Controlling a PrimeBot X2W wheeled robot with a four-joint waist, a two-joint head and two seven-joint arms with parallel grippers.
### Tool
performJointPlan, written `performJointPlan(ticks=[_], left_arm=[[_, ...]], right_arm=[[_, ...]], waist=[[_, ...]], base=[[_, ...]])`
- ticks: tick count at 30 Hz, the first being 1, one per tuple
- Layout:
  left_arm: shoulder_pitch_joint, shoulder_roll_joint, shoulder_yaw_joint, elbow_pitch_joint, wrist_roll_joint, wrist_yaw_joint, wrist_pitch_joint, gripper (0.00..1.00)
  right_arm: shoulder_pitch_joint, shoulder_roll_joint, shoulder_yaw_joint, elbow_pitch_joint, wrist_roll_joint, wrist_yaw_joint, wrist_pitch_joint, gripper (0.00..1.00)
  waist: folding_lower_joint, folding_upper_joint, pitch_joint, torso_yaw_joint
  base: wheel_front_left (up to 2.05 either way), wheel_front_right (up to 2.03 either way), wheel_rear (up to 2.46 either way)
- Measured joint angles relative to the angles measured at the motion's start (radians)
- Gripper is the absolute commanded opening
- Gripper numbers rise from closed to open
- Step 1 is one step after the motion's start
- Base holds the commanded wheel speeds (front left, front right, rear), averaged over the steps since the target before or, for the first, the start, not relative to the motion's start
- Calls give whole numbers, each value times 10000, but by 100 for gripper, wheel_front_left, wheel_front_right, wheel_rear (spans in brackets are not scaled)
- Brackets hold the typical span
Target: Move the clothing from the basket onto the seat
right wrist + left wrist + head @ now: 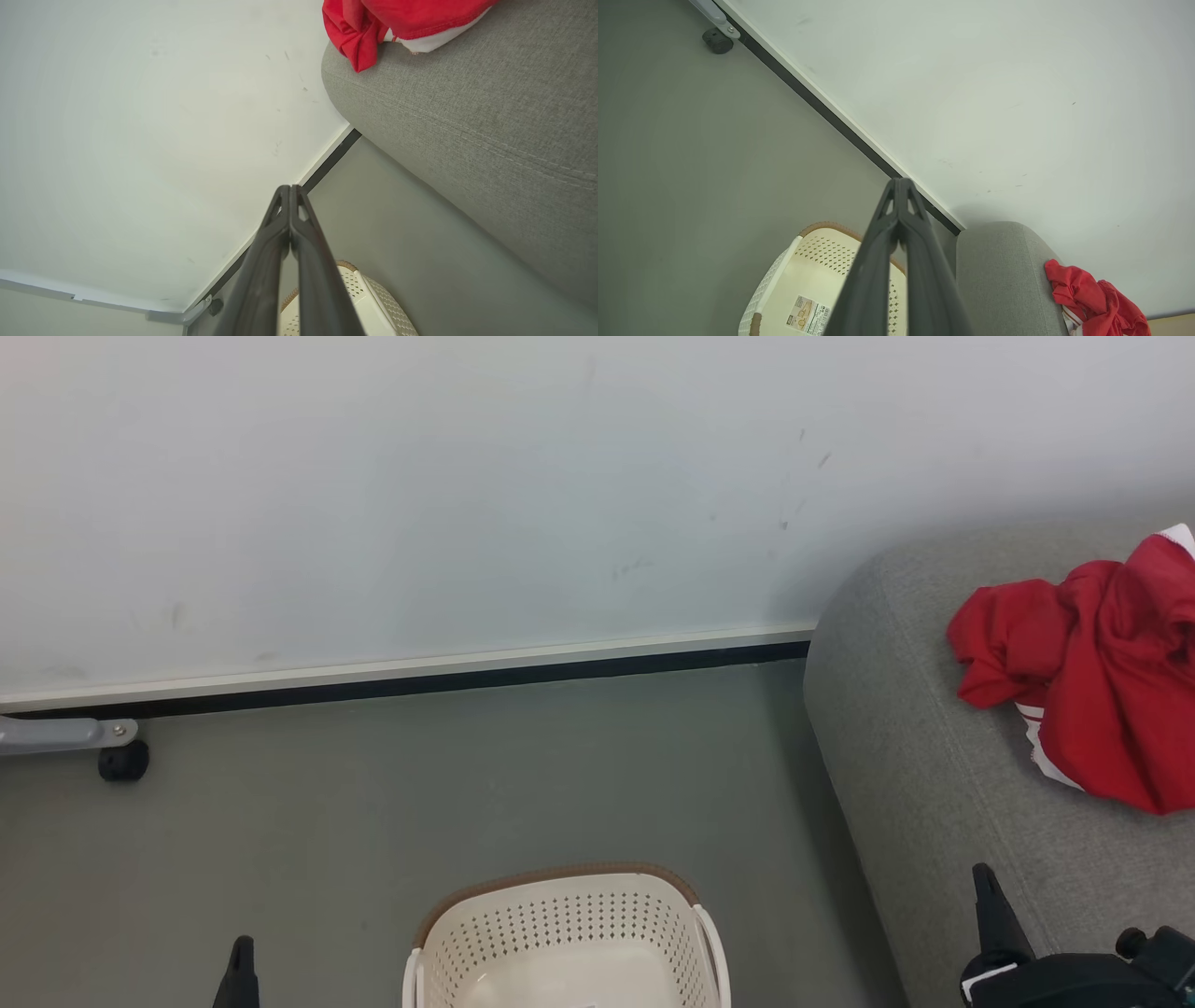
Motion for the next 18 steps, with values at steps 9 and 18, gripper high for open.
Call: performJointPlan(ticks=[9,18], left_arm=[[-423,-86,117,276,-1168,-263,351,0],[-825,-180,196,541,-2314,-449,669,0]], right_arm=[[-145,117,-430,107,1221,255,341,0],[-309,196,-855,288,2443,445,652,0]], waist=[[0,0,11,67],[0,0,21,135]], base=[[0,0,0],[0,0,0]])
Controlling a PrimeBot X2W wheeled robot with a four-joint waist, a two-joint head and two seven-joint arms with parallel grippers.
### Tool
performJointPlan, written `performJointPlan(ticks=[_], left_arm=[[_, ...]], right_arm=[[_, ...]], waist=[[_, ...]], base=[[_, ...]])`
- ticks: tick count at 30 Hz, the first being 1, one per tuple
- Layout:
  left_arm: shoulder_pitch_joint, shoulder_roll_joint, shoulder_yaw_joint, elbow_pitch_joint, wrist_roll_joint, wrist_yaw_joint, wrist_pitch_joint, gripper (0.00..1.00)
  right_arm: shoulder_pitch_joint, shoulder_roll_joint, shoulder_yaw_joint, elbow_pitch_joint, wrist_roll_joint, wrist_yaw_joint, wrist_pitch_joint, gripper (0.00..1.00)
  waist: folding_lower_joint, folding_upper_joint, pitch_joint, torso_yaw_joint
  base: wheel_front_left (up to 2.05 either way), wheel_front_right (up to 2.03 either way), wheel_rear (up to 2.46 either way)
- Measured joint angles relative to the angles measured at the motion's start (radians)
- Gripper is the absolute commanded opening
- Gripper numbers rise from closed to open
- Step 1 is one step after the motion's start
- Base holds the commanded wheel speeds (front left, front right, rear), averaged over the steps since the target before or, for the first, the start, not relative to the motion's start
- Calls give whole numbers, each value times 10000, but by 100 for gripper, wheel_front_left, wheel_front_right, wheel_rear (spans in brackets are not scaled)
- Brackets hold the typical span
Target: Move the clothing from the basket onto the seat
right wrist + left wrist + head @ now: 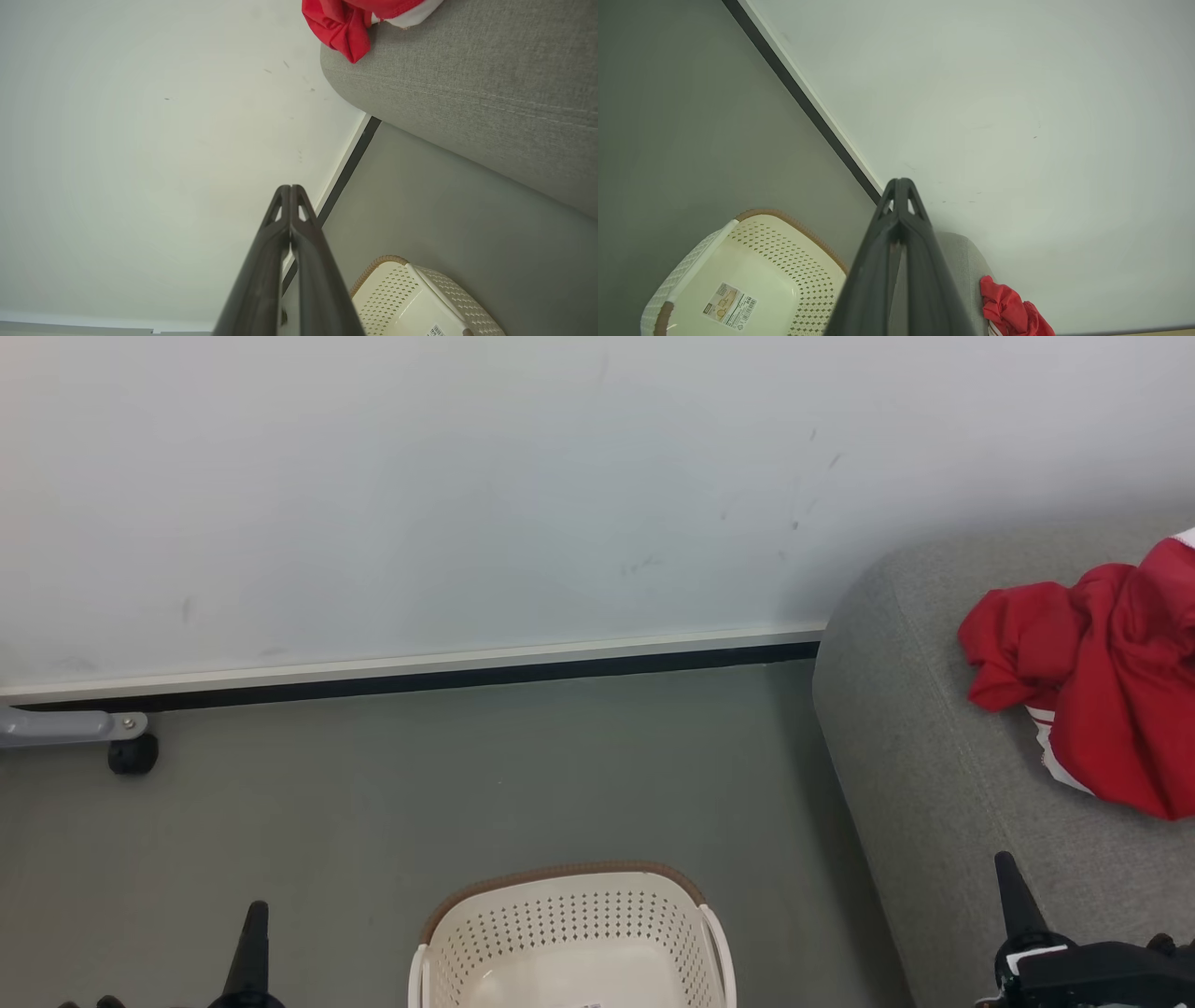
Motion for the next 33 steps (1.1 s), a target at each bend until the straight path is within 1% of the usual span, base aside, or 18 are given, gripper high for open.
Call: performJointPlan(ticks=[2,4,27,33], left_arm=[[-12,-50,23,104,-196,-82,65,0],[-156,-102,54,209,-646,-163,188,0],[-1135,-359,309,884,-3348,-696,940,0],[-1206,-405,316,915,-3580,-700,991,0]], right_arm=[[-43,21,-92,19,261,82,54,0],[-42,63,-238,81,671,161,176,0],[-300,301,-1275,416,3645,700,961,0],[-432,314,-1333,433,3760,742,1005,0]], waist=[[0,0,2,15],[0,0,6,37],[0,0,31,201],[0,0,32,207]], base=[[0,0,0],[0,0,0],[0,0,0],[0,0,0]])
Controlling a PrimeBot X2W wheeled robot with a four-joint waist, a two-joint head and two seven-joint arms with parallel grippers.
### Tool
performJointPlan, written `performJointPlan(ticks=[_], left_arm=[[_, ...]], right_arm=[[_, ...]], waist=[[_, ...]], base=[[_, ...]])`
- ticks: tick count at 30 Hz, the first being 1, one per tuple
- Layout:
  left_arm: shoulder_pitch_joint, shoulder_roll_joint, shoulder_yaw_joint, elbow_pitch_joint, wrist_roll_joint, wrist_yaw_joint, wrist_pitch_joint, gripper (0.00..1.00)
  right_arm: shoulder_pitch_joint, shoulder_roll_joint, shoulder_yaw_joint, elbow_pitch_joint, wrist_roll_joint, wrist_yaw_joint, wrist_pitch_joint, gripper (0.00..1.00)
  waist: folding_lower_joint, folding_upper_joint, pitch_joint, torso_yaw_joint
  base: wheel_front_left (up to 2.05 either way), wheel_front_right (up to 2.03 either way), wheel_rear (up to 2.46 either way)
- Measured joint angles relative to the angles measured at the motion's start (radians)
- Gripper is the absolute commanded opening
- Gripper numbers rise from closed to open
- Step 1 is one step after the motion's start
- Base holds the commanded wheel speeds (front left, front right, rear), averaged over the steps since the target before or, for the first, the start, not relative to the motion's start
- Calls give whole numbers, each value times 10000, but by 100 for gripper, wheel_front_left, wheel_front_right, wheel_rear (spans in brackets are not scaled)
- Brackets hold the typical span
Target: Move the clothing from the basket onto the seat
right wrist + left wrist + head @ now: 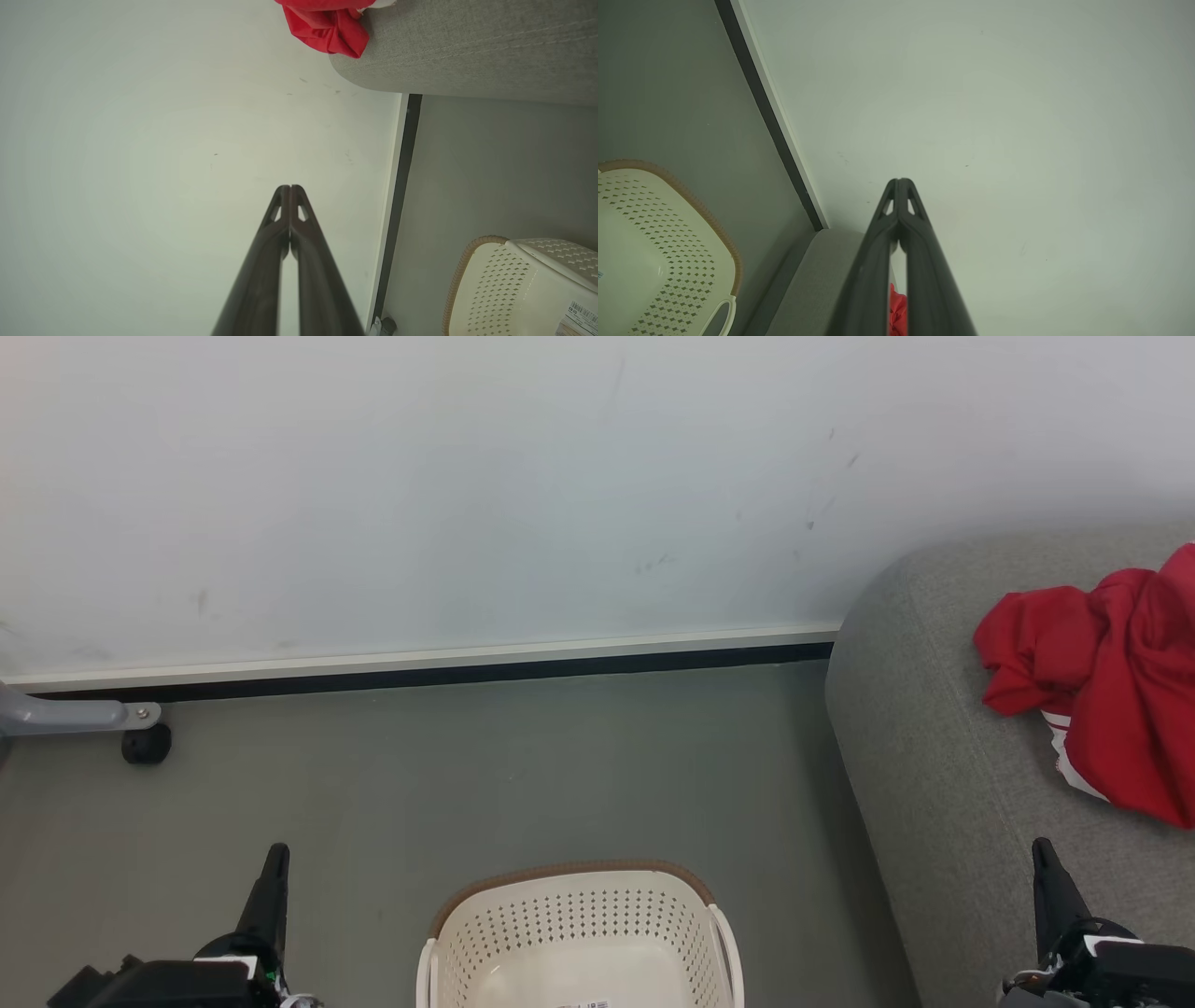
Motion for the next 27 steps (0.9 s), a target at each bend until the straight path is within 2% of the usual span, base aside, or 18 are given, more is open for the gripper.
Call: performJointPlan(ticks=[27], left_arm=[[0,-4,2,15,0,-2,0,0]], right_arm=[[0,6,0,2,0,0,0,0]], waist=[[0,0,-1,0]], base=[[0,0,0]])
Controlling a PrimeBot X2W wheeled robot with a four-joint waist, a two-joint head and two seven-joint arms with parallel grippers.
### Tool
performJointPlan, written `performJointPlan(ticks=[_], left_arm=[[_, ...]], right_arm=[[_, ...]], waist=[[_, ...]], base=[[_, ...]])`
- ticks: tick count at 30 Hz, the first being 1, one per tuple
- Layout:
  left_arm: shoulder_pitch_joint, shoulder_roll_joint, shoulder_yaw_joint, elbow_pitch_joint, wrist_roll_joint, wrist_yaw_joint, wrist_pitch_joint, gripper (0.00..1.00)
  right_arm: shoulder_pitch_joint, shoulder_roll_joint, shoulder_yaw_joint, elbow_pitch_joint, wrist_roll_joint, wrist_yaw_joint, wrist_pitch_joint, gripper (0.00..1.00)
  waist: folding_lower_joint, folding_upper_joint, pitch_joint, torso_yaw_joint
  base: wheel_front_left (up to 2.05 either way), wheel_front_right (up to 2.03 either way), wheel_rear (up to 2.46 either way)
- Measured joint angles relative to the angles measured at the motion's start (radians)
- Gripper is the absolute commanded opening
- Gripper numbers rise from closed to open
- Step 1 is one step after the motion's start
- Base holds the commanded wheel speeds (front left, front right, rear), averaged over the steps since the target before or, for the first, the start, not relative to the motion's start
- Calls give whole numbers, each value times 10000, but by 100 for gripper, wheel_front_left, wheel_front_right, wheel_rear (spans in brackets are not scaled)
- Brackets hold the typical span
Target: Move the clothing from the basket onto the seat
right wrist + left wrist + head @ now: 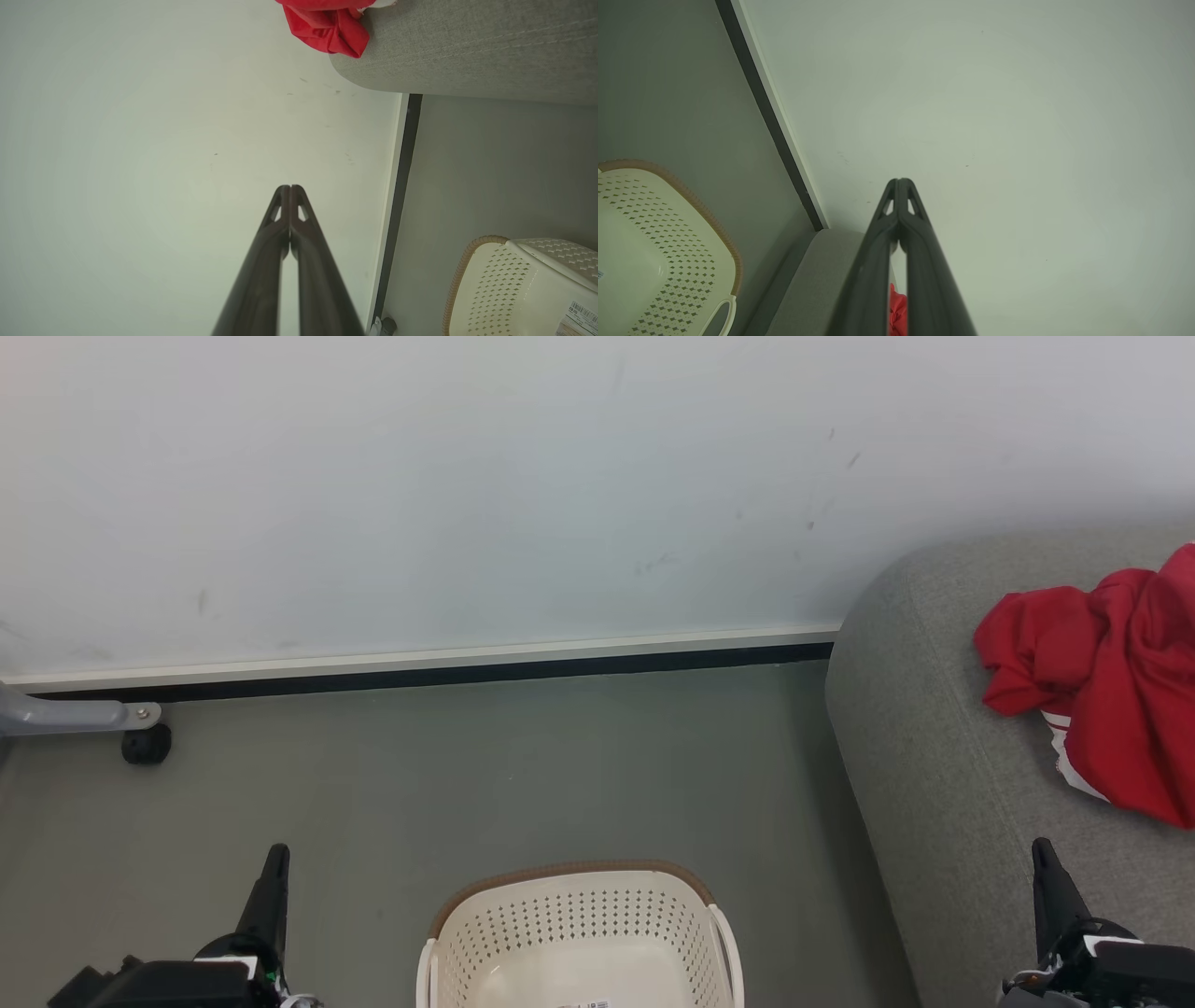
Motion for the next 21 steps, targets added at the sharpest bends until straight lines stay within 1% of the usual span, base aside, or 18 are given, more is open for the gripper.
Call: performJointPlan(ticks=[4,6,21], left_arm=[[0,0,0,0,0,-2,0,0],[0,0,-2,4,0,-75,0,0],[0,-2,-2,13,-2,-75,0,0]], right_arm=[[0,0,0,0,0,0,0,0],[0,0,0,0,0,0,0,0],[0,0,2,0,0,0,0,0]], waist=[[0,0,0,0],[0,0,0,0],[0,0,0,0]], base=[[0,0,0],[0,0,0],[0,0,0]])
